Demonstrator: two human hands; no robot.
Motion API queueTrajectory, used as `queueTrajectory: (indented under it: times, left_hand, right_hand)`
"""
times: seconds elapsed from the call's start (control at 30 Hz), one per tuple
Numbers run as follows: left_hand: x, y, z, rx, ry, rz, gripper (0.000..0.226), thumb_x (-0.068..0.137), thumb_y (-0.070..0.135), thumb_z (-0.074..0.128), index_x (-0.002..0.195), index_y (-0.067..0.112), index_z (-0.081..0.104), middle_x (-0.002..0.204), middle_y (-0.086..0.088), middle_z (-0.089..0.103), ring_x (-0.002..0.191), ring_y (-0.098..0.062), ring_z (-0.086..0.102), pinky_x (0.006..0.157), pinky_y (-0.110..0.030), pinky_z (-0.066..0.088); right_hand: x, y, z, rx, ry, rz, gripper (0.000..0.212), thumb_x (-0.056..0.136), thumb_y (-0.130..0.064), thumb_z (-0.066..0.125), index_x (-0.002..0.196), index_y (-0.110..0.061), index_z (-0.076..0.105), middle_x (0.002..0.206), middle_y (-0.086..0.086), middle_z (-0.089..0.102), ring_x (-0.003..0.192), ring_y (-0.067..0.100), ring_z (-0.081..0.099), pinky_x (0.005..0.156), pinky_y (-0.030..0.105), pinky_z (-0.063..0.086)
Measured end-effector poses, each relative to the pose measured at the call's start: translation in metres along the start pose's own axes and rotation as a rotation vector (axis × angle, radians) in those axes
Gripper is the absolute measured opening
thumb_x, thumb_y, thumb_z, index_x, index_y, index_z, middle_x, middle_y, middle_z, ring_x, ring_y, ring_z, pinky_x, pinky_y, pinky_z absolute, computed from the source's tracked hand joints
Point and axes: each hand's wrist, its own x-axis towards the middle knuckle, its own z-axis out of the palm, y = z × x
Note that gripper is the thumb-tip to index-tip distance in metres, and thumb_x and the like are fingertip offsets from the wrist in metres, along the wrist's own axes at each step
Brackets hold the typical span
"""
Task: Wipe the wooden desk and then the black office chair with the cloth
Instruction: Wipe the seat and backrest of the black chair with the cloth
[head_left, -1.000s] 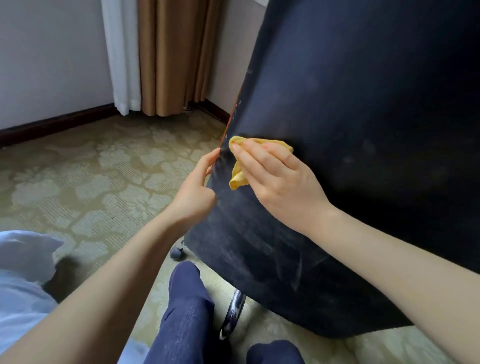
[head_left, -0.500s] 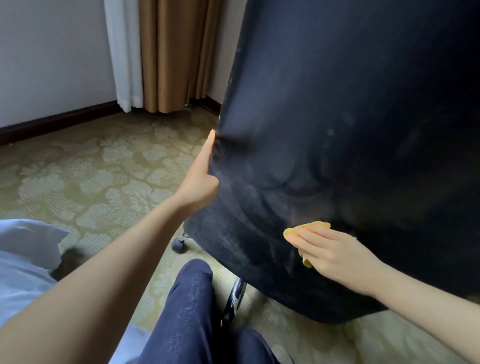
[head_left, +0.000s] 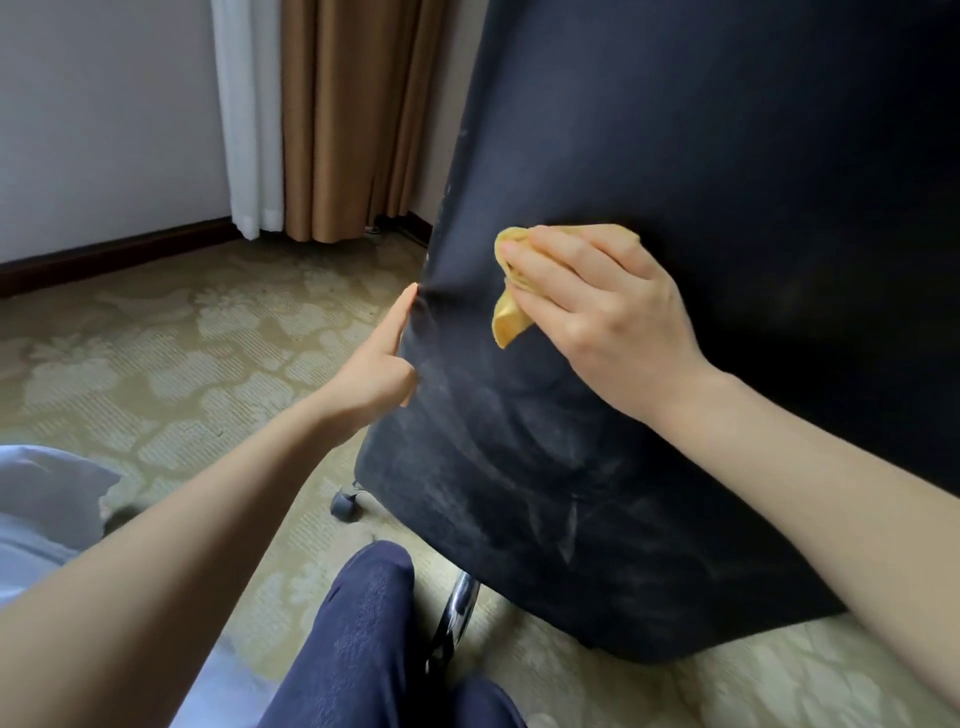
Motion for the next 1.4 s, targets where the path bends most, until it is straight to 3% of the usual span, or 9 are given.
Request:
queueTrajectory:
  times: [0.2,0.37,0.5,0.67,0.8,0.9,1.0,1.17,1.4]
  left_hand:
    - [0.009,-0.008,-0.004,-0.057,-0.026,0.002,0.104,0.066,-0.019,0.038,0.150,0.038,0.013,0.155,0.018,0.014,0.121,0.013,0.021,0.055,0.002,0.040]
    - [0.017,-0.008,-0.011,-0.023,-0.037,0.009,0.101,0.068,-0.020,0.040,0.147,0.039,0.019,0.130,0.031,0.025,0.093,0.032,0.036,0.055,0.005,0.037]
    - [0.018,-0.006,-0.009,0.020,-0.035,-0.036,0.099,0.071,-0.016,0.042,0.149,0.037,0.013,0.139,0.026,0.023,0.116,0.009,0.026,0.056,0.007,0.032]
    - [0.015,-0.001,-0.002,0.025,-0.038,-0.070,0.098,0.067,-0.010,0.045,0.150,0.032,0.012,0.151,0.013,0.021,0.115,-0.001,0.025,0.051,0.004,0.036]
    - [0.008,0.000,0.007,0.001,-0.027,-0.042,0.089,0.048,0.000,0.044,0.126,0.040,0.029,0.102,0.027,0.043,0.093,0.004,0.041,0.064,-0.010,0.039]
    - [0.005,0.001,0.010,0.020,0.014,-0.062,0.083,0.063,-0.015,0.042,0.130,0.033,0.031,0.086,0.027,0.037,0.082,0.001,0.041,0.050,0.000,0.038]
    - [0.000,0.001,0.012,0.031,0.010,-0.054,0.092,0.066,-0.019,0.040,0.143,0.029,0.028,0.091,0.025,0.041,0.085,-0.003,0.042,0.045,0.002,0.036]
    - [-0.002,0.000,0.011,-0.010,0.024,-0.055,0.090,0.069,-0.016,0.043,0.144,0.031,0.027,0.120,0.017,0.034,0.110,-0.005,0.029,0.060,-0.007,0.031]
    - [0.001,-0.010,0.013,-0.041,0.059,-0.031,0.097,0.069,-0.014,0.045,0.148,0.034,0.018,0.129,0.026,0.031,0.118,0.002,0.024,0.059,0.002,0.030]
  right_hand:
    - [-0.005,-0.044,0.050,0.053,-0.164,0.012,0.026,0.093,-0.010,0.049,0.107,-0.008,0.071,0.118,0.005,0.067,0.111,0.019,0.062,0.096,0.033,0.048]
    - [-0.068,-0.085,0.061,0.136,-0.383,-0.139,0.030,0.094,-0.015,0.045,0.089,-0.009,0.075,0.112,0.008,0.068,0.098,0.024,0.065,0.079,0.033,0.051]
    - [-0.124,-0.098,0.049,0.217,-0.562,-0.233,0.026,0.093,-0.014,0.050,0.084,-0.012,0.075,0.115,0.009,0.064,0.100,0.026,0.062,0.083,0.035,0.050]
    - [-0.182,-0.070,-0.003,0.277,-0.728,-0.397,0.018,0.076,-0.021,0.073,0.093,-0.015,0.077,0.121,0.005,0.065,0.110,0.019,0.062,0.097,0.032,0.049]
    - [-0.190,-0.044,-0.037,0.237,-0.596,-0.298,0.050,0.098,-0.001,0.027,0.094,-0.009,0.077,0.117,0.006,0.067,0.108,0.020,0.064,0.094,0.034,0.050]
    - [-0.172,-0.024,-0.052,0.174,-0.488,-0.233,0.042,0.098,0.001,0.032,0.105,-0.004,0.072,0.122,0.009,0.064,0.112,0.023,0.062,0.098,0.037,0.047]
    - [-0.138,-0.006,-0.054,0.109,-0.271,-0.112,0.024,0.091,-0.001,0.056,0.111,-0.002,0.069,0.125,0.009,0.062,0.113,0.024,0.061,0.100,0.036,0.041]
    - [-0.066,0.000,-0.027,0.026,0.083,0.014,0.014,0.087,-0.003,0.066,0.093,-0.010,0.076,0.117,0.004,0.067,0.105,0.020,0.066,0.084,0.032,0.051]
    - [-0.016,-0.026,0.025,-0.036,0.212,0.179,0.013,0.089,-0.007,0.066,0.087,-0.014,0.076,0.113,0.001,0.069,0.104,0.017,0.066,0.086,0.030,0.049]
